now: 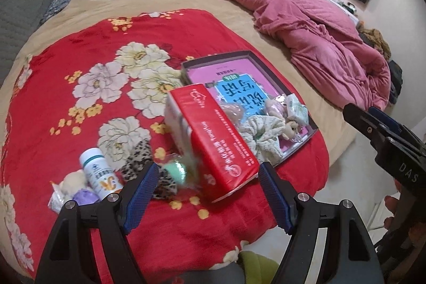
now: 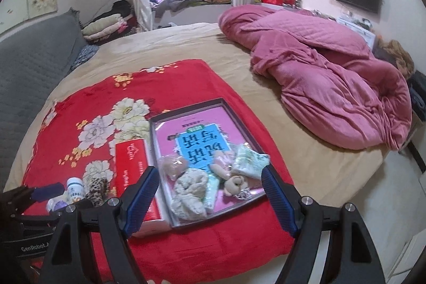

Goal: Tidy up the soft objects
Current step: 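Open both grippers and move them back over the remaining pile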

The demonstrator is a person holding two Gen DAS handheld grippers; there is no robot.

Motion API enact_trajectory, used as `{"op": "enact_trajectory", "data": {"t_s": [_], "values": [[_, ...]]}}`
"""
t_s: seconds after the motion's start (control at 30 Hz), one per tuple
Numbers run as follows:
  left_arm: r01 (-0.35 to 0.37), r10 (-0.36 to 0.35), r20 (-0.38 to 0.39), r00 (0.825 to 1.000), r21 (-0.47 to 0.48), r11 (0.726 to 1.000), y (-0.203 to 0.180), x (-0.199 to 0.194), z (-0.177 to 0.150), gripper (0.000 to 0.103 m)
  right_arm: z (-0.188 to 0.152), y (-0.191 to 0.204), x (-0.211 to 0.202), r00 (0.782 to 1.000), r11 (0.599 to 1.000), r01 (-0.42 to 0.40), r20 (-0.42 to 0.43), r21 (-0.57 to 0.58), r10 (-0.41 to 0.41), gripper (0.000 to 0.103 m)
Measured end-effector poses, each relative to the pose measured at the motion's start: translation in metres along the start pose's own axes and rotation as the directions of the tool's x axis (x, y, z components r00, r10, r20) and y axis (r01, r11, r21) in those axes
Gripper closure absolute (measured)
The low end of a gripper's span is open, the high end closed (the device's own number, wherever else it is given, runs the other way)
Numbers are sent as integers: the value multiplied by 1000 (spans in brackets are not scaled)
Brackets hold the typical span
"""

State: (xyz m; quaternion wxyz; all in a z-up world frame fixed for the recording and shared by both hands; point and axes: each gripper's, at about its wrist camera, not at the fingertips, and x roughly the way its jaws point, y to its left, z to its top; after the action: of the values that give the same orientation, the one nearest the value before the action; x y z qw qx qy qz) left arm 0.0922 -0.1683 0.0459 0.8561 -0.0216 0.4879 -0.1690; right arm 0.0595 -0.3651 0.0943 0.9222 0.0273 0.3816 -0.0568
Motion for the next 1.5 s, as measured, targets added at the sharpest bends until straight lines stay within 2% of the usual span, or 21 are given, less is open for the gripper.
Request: {"op": "enact_trajectory", "data": {"t_s": [0.53,0.97,1.27,1.5], "values": [[-30,33,43,999,-73,997,50,-33,-15,25,-2,78,-8,995,988,-101,-3,-114,101,24],[-69,77,45,996,-158,985,103,-47,-28,25,-7,101,-5,990,978,-141,-24,-151,139,24],[-135,142,7,990,-258,957,164,-49,-56,25,-22,133,13,981,957,-189,-78,-221,175,24],[-194,182,-67,981,-301,934,199,-33,-90,25,-39,161,29,973,935,-222,-121,-278,195,24]]}}
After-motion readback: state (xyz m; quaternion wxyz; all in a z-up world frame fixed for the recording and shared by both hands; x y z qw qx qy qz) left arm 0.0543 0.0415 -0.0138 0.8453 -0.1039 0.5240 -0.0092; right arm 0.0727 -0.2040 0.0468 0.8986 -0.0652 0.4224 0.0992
